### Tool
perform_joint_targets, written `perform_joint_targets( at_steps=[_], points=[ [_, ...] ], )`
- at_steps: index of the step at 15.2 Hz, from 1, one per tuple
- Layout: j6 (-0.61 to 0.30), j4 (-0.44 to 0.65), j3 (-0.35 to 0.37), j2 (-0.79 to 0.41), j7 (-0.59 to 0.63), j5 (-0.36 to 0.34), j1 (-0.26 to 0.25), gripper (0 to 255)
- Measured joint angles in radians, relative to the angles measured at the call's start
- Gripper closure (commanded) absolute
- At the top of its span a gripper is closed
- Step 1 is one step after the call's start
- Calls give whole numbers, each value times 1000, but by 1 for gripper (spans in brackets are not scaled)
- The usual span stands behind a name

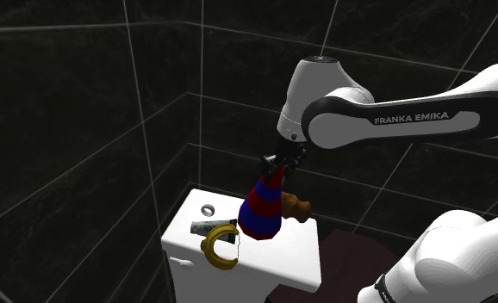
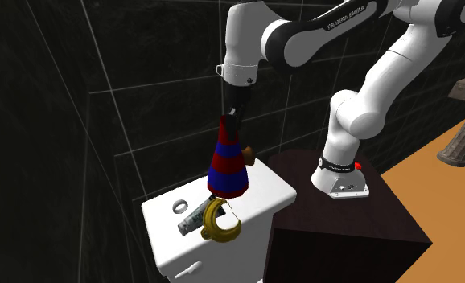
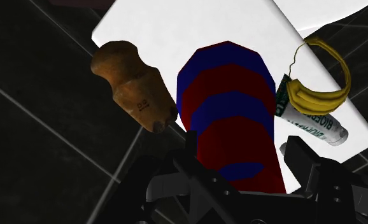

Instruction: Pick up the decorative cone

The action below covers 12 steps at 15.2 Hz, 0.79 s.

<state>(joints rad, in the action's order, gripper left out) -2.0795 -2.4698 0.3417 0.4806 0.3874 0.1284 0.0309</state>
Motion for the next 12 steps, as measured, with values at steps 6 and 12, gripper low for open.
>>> perform_joint_targets(
  at_steps=[6, 12],
  points=[
    [-1, 0, 1, 0, 1, 0, 0, 255],
    [56, 38, -8, 14, -3, -2, 1, 255]
  ],
)
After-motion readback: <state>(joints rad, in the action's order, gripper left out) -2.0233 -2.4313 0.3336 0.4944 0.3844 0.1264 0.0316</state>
